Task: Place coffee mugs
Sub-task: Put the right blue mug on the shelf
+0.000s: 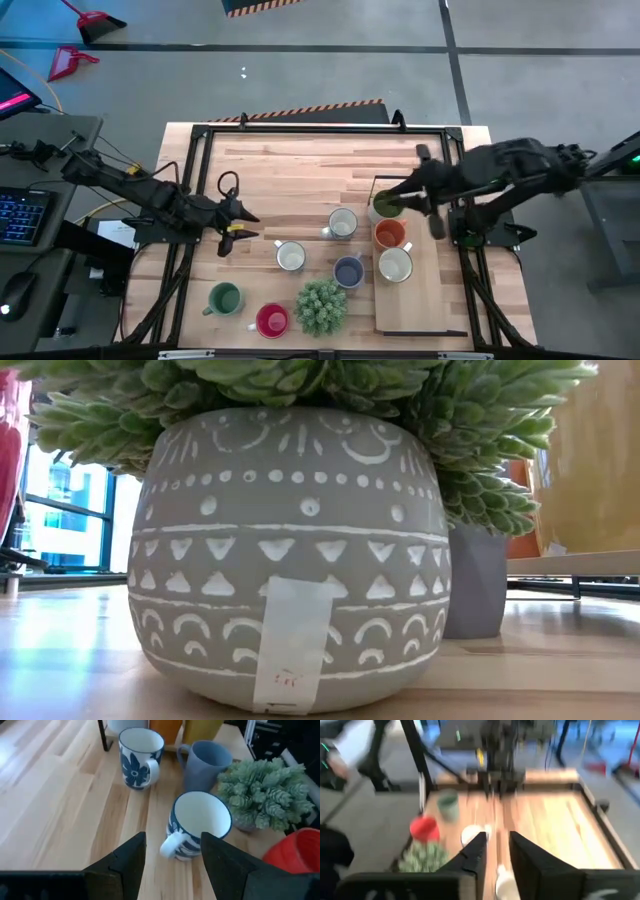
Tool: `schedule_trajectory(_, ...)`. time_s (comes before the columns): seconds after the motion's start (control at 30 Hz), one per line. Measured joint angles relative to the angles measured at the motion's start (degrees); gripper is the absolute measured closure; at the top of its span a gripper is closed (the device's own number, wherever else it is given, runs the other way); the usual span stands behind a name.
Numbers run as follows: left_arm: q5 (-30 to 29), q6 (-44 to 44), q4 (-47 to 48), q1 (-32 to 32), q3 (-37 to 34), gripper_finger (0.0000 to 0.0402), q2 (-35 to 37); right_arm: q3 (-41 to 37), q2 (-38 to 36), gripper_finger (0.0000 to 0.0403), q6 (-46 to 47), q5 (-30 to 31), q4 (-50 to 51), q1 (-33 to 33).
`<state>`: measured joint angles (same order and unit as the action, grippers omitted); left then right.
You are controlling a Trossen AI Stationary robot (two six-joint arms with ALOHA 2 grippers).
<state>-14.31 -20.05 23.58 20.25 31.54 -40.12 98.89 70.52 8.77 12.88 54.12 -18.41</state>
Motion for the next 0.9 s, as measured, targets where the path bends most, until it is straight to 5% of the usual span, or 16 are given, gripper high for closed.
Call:
schedule_trajectory(0.27, -1.3, 2.2, -0.3, 0.0, -0.9, 0.0227, 0.2, 7.2, 13.6, 0.0285, 5.1, -0.8, 16.2, 0.0)
schedule_trajectory(0.5, -4.0, 5.3, -1.7, -0.2, -2.6, 0.0242, 0.8, 7.2, 20.8, 0.0294, 7.0, 0.2, 17.6, 0.0)
schedule_trajectory(0.9, -0.9, 5.2, -24.7, -2.1, -14.9, 0.0263, 2.6, 7.2, 30.8, 0.0302, 11.0, 0.9, 16.8, 1.1)
